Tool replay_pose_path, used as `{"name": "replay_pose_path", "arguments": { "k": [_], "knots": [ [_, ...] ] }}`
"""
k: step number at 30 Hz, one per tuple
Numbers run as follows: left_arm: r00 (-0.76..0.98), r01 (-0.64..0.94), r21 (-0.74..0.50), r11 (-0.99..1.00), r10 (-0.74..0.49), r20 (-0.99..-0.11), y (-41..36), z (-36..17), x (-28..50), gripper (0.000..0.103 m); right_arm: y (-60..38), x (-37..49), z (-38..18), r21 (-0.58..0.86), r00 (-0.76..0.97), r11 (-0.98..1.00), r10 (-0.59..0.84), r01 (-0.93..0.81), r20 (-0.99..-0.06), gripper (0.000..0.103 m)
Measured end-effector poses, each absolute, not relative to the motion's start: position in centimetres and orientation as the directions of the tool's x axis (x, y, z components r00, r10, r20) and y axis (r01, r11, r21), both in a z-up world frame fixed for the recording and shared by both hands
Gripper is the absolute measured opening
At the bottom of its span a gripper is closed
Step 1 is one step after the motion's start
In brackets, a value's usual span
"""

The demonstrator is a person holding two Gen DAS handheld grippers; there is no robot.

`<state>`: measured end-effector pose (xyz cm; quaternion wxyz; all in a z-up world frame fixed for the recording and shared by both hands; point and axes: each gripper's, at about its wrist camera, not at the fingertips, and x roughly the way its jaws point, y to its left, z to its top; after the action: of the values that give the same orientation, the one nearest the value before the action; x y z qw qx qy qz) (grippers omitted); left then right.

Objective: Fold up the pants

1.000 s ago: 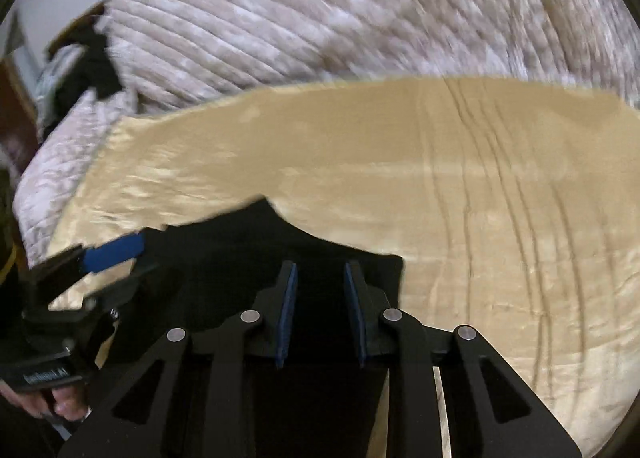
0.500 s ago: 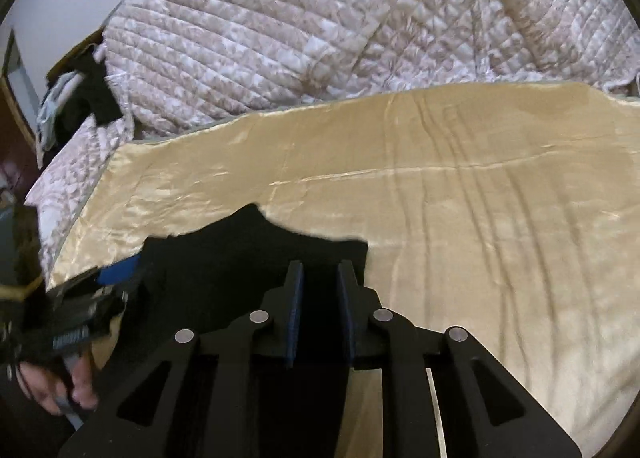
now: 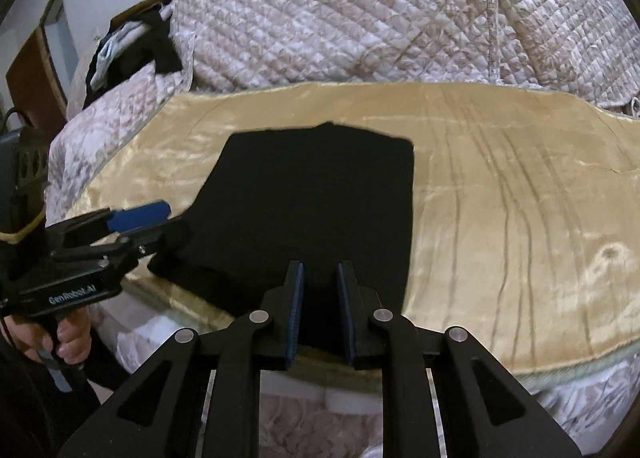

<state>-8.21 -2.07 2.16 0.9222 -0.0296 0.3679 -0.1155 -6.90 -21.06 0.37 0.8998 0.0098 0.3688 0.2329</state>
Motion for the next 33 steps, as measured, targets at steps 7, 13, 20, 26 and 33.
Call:
{"name": "replay_pose_path", "arguments": {
  "k": [7, 13, 20, 26, 33],
  "knots": [
    [0.7, 0.166, -0.167, 0.972, -0.235, -0.674, -1.6, 1.7, -8.0, 0.05, -20.2, -7.5, -0.6, 0.113, 0.644, 0.903, 0.379, -0.415, -0.664, 0.017],
    [0.704, 0.165, -0.165, 0.972, -0.233, -0.67, -1.6, 1.6, -8.0, 0.049, -20.7, -7.6, -0.8, 0.151, 0.648, 0.902, 0.4, -0.405, -0.648, 0.017],
    [0.705, 0.148, -0.179, 0.973, -0.23, -0.671, -0.9, 2.2, -7.8, 0.049, -21.4, -7.3, -0.1, 0.208, 0.638, 0.896, 0.429, -0.394, -0.639, 0.019],
    [0.695, 0.139, -0.205, 0.969, -0.243, -0.676, -0.6, 2.7, -7.3, 0.049, -21.8, -6.9, 0.9, 0.204, 0.648, 0.914, 0.393, -0.35, -0.653, 0.02],
    [0.678, 0.147, -0.22, 0.964, -0.26, -0.687, -0.9, 3.2, -6.1, 0.049, -21.4, -6.4, 1.7, 0.19, 0.648, 0.915, 0.388, -0.355, -0.656, 0.024]
  ]
}}
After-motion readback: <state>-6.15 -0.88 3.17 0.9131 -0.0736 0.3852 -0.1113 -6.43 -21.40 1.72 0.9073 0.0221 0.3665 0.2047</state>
